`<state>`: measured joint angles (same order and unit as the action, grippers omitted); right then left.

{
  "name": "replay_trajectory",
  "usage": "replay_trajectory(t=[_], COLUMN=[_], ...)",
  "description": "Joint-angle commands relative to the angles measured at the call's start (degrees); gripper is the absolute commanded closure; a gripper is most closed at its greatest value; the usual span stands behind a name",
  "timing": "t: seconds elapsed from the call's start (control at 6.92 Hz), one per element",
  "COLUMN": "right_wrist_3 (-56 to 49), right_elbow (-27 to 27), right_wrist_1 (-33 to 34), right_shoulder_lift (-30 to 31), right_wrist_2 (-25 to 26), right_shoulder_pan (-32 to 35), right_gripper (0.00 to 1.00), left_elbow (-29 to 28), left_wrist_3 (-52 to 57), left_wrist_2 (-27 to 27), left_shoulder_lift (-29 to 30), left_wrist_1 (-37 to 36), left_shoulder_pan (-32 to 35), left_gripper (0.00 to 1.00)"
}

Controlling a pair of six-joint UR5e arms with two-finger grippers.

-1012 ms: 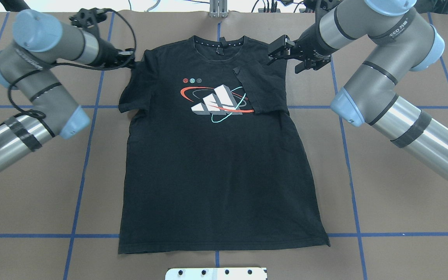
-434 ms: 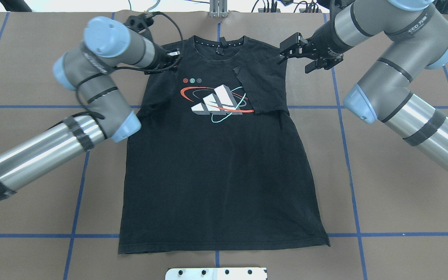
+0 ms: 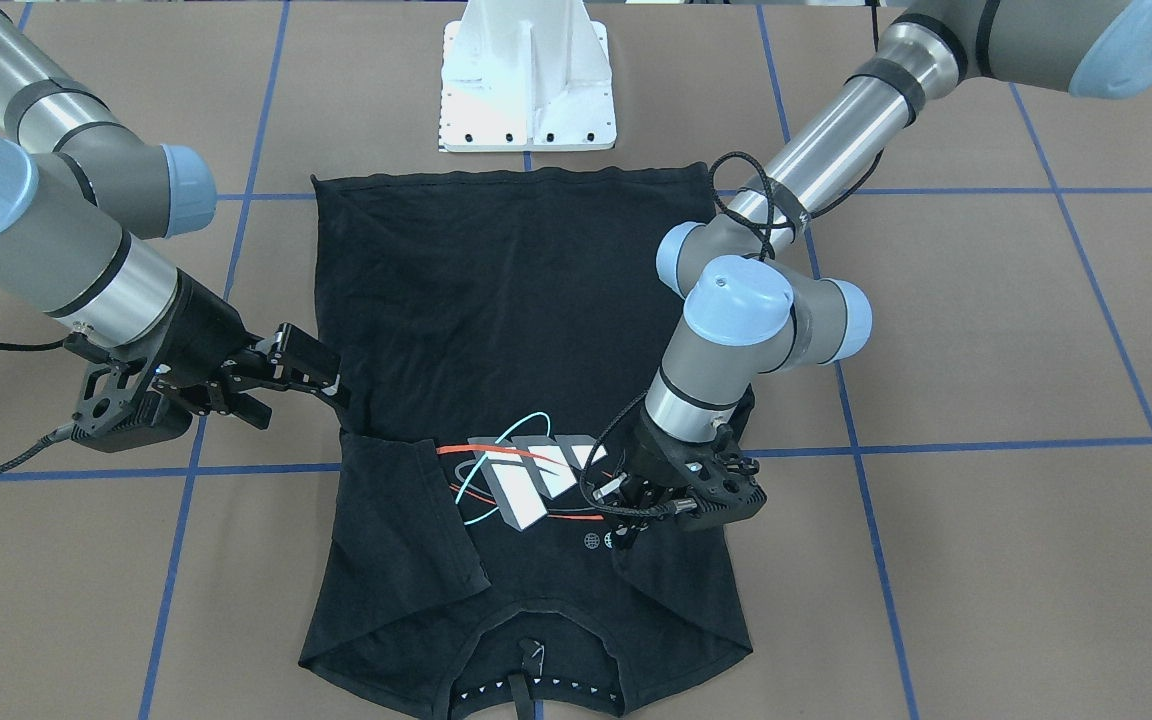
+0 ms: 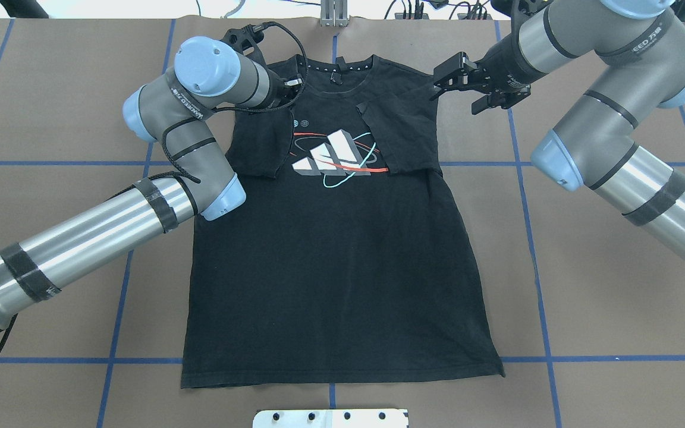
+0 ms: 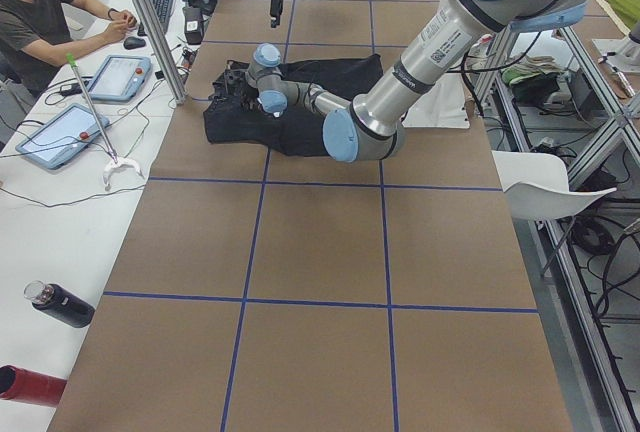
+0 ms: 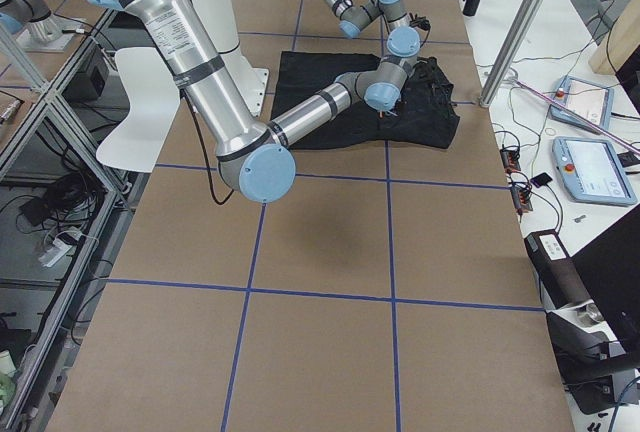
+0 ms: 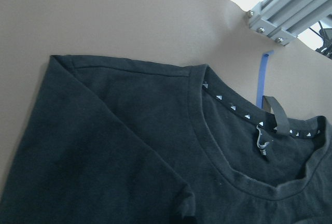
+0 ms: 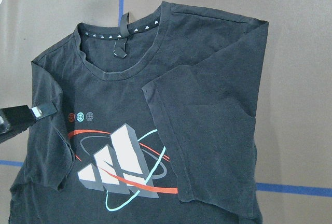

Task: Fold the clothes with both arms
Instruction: 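Fold the other sleeve with the left gripper inward across the chest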

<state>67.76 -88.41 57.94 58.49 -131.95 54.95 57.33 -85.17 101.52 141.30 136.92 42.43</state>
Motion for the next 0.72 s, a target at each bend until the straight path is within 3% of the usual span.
replay_trajectory(t=[0.0, 0.29, 0.58], right_wrist_3=[0.09, 0.52, 2.27], right_elbow=[0.00, 0.00, -2.44], right_wrist_1=[-0.02, 0.07, -0.02], right_shoulder_lift=[0.22, 0.40, 2.50], right_wrist_2=[0.03, -0.23, -4.35], right_shoulder_pan=[-0.02, -0.02, -0.11], right_gripper=[0.00, 0.00, 0.00], left_elbow=[0.58, 6.35, 21.86], left_wrist_3=[0.53, 0.44, 0.18], left_wrist_2=[0.26, 1.39, 8.91], left_shoulder_lift=[-0.33, -2.94, -13.98], left_wrist_1=[2.72, 3.18, 2.48], left_shoulder_pan=[0.02, 0.46, 0.55], left_gripper=[0.01, 0.01, 0.01])
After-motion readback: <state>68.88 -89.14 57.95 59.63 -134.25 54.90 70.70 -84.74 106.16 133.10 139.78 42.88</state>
